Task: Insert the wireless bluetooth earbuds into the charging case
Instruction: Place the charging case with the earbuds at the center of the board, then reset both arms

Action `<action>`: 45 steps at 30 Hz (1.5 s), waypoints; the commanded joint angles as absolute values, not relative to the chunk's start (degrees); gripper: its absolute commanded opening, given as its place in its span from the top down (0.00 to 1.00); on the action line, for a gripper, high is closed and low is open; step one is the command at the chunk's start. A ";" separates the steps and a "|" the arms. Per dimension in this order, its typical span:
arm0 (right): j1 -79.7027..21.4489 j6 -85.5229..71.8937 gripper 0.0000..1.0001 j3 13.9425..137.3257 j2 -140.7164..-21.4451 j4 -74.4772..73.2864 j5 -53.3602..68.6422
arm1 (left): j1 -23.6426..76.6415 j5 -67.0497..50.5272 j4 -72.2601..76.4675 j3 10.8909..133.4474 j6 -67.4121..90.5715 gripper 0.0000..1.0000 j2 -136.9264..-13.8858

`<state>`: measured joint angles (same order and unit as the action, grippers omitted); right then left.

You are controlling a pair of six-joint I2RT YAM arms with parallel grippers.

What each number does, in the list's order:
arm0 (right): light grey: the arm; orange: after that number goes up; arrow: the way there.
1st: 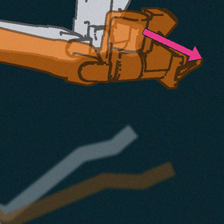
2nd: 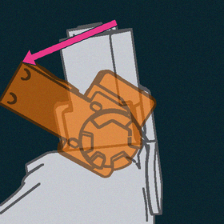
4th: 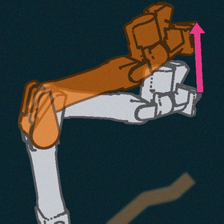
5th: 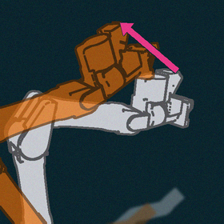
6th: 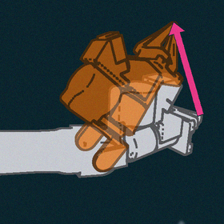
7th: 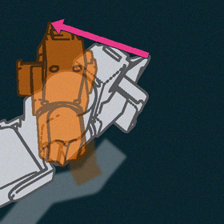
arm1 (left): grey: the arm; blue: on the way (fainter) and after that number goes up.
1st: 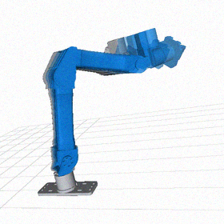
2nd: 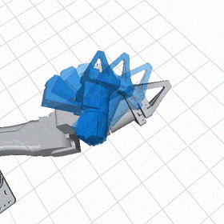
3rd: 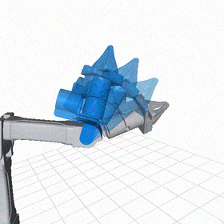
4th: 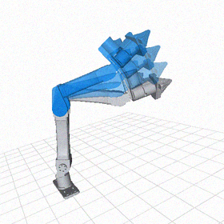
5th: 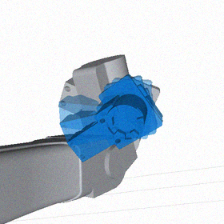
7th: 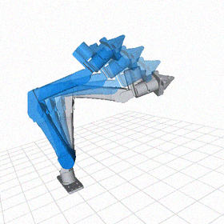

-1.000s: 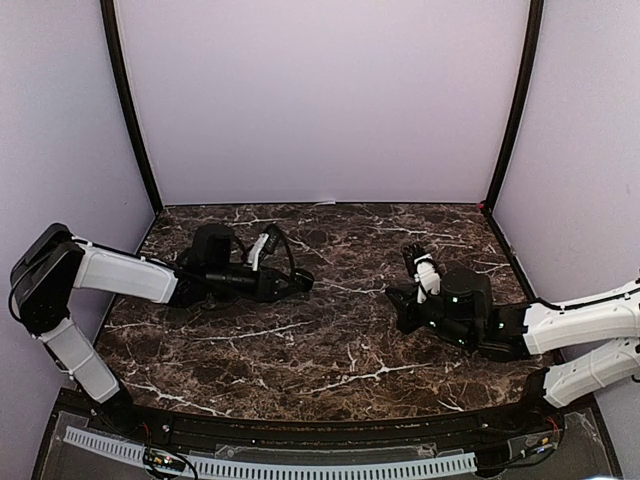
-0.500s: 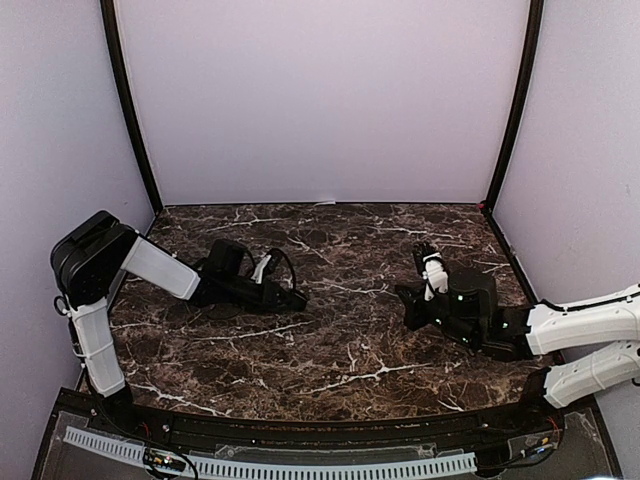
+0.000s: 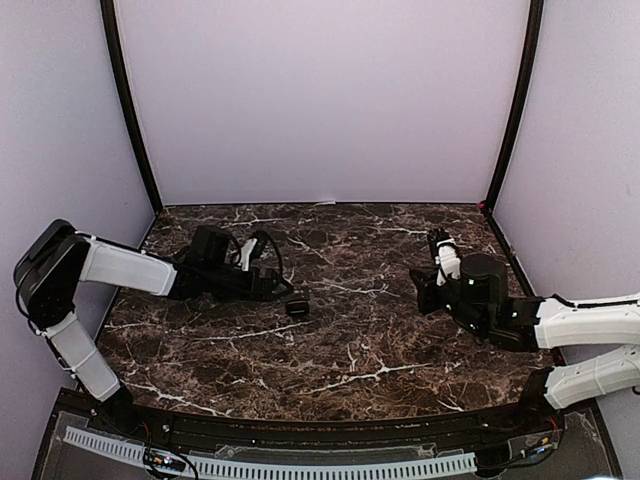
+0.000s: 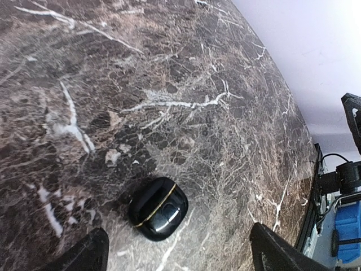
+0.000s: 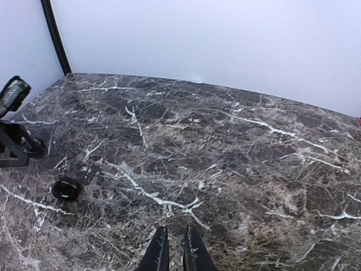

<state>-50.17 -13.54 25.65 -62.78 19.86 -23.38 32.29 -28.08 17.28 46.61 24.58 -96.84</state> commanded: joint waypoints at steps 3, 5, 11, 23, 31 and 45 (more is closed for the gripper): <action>-46.11 -11.64 0.88 28.08 -57.05 18.47 -28.47 | 30.96 -8.74 11.95 40.00 19.52 0.04 -76.55; -45.19 -10.55 0.85 28.00 -55.28 18.52 -30.44 | 29.98 -3.39 12.06 37.82 18.28 0.04 -70.77; -41.47 -7.80 0.05 28.12 -54.07 20.72 -40.21 | 29.57 14.73 14.95 31.01 11.66 0.03 -55.68; -28.23 12.42 0.18 16.64 -60.69 48.46 -25.55 | 23.76 24.72 47.72 11.32 -8.45 0.01 -51.10; -14.70 7.84 0.17 12.68 -69.23 57.79 -17.66 | 12.67 17.80 60.60 8.55 -4.73 0.01 -65.44; -6.68 3.36 0.01 10.95 -85.55 77.56 -12.79 | 9.58 14.33 76.38 11.58 -9.35 0.01 -82.91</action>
<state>-9.47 5.89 8.95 -85.58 73.76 -18.06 10.20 16.82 68.79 10.41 -7.31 -81.01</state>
